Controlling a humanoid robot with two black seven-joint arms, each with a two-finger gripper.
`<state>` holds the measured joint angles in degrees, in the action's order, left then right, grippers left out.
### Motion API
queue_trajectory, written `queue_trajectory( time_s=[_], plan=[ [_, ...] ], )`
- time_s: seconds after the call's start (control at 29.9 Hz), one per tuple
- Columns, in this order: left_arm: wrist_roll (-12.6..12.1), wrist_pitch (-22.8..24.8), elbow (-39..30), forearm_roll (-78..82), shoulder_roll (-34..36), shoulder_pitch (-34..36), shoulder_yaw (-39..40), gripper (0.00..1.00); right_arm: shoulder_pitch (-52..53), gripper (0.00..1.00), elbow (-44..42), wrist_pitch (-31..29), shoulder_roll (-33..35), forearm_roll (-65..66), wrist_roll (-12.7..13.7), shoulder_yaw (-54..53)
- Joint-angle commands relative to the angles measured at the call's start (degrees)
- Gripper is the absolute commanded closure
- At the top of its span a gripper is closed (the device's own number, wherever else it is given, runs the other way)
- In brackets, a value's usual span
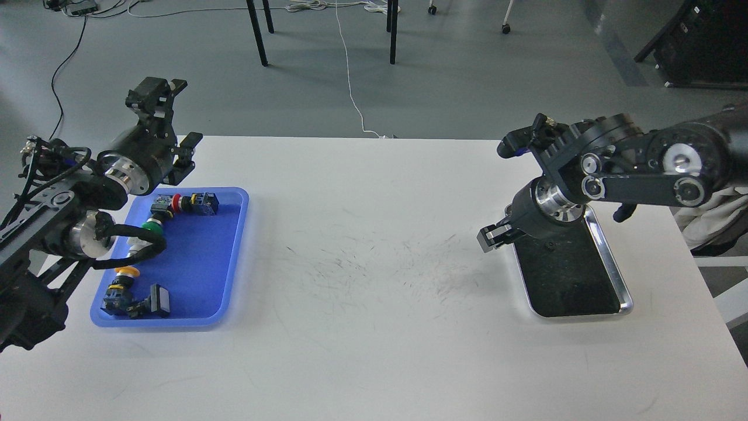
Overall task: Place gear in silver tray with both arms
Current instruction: 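Carry the gear into the silver tray and open the right gripper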
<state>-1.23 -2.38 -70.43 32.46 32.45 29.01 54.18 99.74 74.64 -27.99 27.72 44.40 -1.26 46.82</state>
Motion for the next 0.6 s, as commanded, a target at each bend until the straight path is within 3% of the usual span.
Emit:
queue_trajectory(
  time_s=[0.0, 0.17, 0.47, 0.57],
  plan=[
    [0.0, -0.1, -0.1, 0.4, -0.2, 0.0, 0.0, 0.02, -1.6, 0.98, -0.1, 0.0, 7.9, 5.9, -0.6, 0.0],
    [-0.1, -0.1, -0.1, 0.8, -0.5, 0.1, -0.1, 0.02, -9.1, 0.98, -0.7, 0.0, 12.8, 10.7, -0.7, -3.1],
    [-0.1, 0.0, 0.0, 0.8, -0.9, 0.3, -0.2, 0.02, -21.4, 0.98, -6.3, 0.0, 8.7, 12.0, -0.1, -7.4],
    [-0.2, 0.0, 0.0, 0.8, -0.8, 0.3, -0.1, 0.02, -21.7, 0.88, -6.5, 0.0, 8.5, 12.0, -0.1, -7.4]
  ],
)
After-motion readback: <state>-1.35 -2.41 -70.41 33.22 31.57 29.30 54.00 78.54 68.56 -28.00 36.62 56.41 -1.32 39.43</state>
